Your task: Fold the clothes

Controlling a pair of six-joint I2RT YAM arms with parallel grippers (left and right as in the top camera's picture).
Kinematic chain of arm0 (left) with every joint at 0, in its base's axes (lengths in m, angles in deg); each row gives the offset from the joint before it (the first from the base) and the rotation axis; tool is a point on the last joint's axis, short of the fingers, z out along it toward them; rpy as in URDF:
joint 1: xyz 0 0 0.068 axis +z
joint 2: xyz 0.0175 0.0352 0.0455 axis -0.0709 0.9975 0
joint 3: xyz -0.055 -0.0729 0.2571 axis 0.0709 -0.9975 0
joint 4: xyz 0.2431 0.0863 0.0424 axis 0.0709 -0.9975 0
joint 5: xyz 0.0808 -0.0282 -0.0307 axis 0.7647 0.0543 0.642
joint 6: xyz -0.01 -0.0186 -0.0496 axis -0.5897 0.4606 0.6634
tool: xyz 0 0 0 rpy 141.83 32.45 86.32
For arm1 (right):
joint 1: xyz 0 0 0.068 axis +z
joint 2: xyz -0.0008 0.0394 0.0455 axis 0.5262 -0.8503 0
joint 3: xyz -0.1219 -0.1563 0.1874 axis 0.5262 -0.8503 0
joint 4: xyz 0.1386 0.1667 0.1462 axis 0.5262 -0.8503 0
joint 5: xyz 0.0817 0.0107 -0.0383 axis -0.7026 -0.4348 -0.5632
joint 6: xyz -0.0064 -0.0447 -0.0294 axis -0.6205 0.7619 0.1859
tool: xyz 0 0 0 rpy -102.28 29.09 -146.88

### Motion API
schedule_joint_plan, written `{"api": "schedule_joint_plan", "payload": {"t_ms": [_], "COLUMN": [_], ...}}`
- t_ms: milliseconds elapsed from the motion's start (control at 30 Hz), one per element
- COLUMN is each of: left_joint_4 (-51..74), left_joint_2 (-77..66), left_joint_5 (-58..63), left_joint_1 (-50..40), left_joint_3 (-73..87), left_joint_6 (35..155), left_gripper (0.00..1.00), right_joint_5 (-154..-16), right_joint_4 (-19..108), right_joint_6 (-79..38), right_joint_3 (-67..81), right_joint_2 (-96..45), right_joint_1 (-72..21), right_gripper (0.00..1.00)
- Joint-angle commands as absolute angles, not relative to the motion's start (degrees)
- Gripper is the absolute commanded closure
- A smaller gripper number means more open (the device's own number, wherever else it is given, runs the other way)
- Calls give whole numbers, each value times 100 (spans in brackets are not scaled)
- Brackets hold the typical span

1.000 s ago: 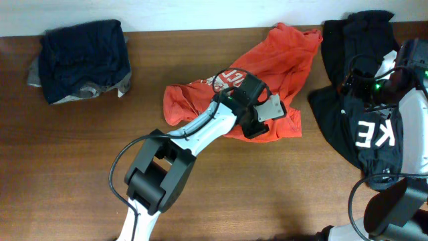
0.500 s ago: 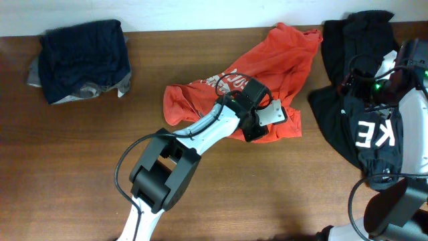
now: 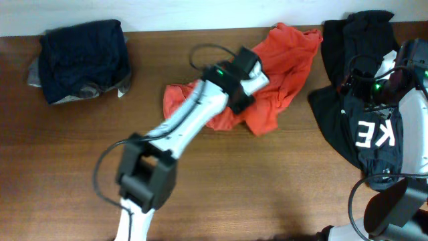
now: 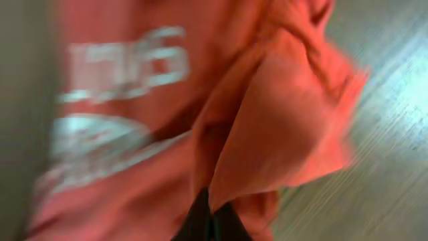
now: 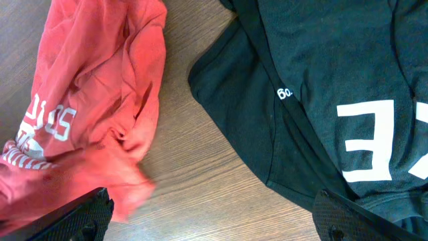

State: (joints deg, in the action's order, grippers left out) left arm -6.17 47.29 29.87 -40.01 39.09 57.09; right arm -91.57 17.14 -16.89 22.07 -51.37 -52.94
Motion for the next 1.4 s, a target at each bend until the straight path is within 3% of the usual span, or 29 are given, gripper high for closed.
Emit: {"api": "schedule_joint_plan", "payload": {"t_ms": [0,333,633,800,1100,1267,1367], "left_joint_4": [-949,-1998,-2335,-2435,-2527,-2575,-2575], "left_joint_2": [3883,2386,1402,1335,1547,1551,1551], "left_joint_5": [3206,3204,3202,3202,3206,3208,3206], "left_joint_1": [-3723,-3048,-3015,-3015,-3015,-3015,-3015], "left_joint_3": [4296,4296,4296,4285,4261,4261,4261], "left_joint_6": [6032,6100,6166,6203,6201,6201,6201], "left_gripper": [100,100,100,100,100,100,100], "right_joint_5": [-9253,-9716,-10249,-10182,-9261,-8816,-8792], "right_joint_4": [1711,1733,1595,1576,2629,3080,3456], "right_joint_6": [-1646,-1646,-1495,-1451,-1661,-2269,-2745], "right_joint_3": [2188,2190,2190,2188,2186,2186,2186], "right_joint_2": [-5137,-5134,-4925,-4872,-5301,-5937,-6422], "right_joint_1": [-5218,-4885,-4870,-4582,-3500,-3141,-3023], "right_gripper": [0,7,15,15,16,26,27]}}
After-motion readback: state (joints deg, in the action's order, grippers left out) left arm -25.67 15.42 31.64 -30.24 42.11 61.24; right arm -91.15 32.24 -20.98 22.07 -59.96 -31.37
